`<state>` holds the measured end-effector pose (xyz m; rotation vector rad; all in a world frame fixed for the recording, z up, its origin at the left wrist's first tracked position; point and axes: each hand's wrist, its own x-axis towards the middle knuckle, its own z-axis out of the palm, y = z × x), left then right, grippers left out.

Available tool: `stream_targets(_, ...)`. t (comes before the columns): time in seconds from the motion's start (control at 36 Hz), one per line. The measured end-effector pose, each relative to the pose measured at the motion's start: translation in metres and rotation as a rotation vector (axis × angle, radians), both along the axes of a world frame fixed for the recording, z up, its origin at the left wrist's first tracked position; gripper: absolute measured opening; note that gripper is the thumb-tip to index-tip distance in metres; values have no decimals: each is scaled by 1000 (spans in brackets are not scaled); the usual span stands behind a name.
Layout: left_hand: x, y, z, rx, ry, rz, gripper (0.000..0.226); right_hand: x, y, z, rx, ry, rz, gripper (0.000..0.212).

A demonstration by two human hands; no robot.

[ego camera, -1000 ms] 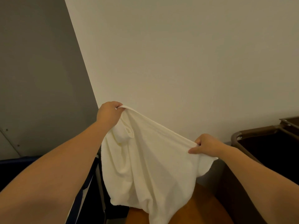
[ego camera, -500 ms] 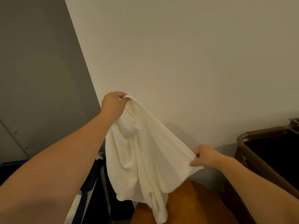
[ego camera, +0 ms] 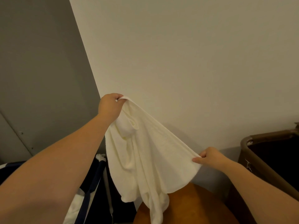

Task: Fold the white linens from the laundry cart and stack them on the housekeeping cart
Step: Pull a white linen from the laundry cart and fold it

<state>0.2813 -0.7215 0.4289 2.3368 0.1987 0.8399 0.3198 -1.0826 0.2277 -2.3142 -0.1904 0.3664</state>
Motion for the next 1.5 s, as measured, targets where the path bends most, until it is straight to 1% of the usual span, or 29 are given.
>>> stream_targets(0.06,0,0,-1,-3,3,-7,20,1,-3,-3,-15,0,-6,79)
stream_targets(0.08,-1,0,-1,-2,4,-12,20,4,-6,-7,10,12,-3,90)
stream_targets(0.11,-2,-1,-1,4,6,-16,19,7,-8,-10,32,18,-4,94)
stream_targets(0.14,-2,-1,-1,13,5,-20,19,7,-9,-11,42,27,-7,91)
stream_targets(0.17,-3,-1,-2,17,4,-24,18,5,-9,-9,45,32,-5,80)
stream_targets(0.25,-2,0,-1,-1,2,-25,17,-2,-4,-2,24,31,11,32)
stream_targets(0.28,-2,0,-1,-4,1,-21,17,-3,-4,-1,18,23,14,26)
stream_targets(0.31,-2,1,-1,1,-1,-18,17,-4,-4,-1,10,17,19,28)
stream_targets(0.36,-2,1,-1,10,-4,-20,18,-3,-3,1,-15,8,33,41)
stream_targets(0.39,-2,1,-1,4,-4,-20,18,-2,-3,2,-26,8,36,43)
stream_targets(0.47,-3,2,0,6,-10,-13,18,-3,-2,9,-46,-11,24,37)
stream_targets(0.53,-4,3,2,12,-20,-9,18,-4,-2,14,-43,-29,15,36)
stream_targets(0.64,-6,5,6,16,-25,3,19,-7,-2,25,-73,-97,14,29)
stream_targets(0.81,-5,12,12,19,-27,40,21,-14,4,45,-156,-237,65,14)
stream_targets(0.86,-5,14,12,13,-33,47,21,-18,7,52,-194,-257,99,8)
stream_targets(0.94,-4,19,11,-3,-34,43,21,-24,13,60,-239,-265,129,5)
stream_targets(1.08,-4,29,7,-32,-24,30,20,-37,23,64,-204,-234,146,16)
stream_targets(1.19,-6,37,4,-31,-21,1,20,-40,24,56,-211,-210,115,9)
stream_targets(1.39,-8,47,-1,-31,-8,-47,20,-47,29,52,-185,-181,-39,37)
stream_targets(1.5,-8,58,-3,-27,-1,-58,19,-54,32,53,-233,-145,-121,41)
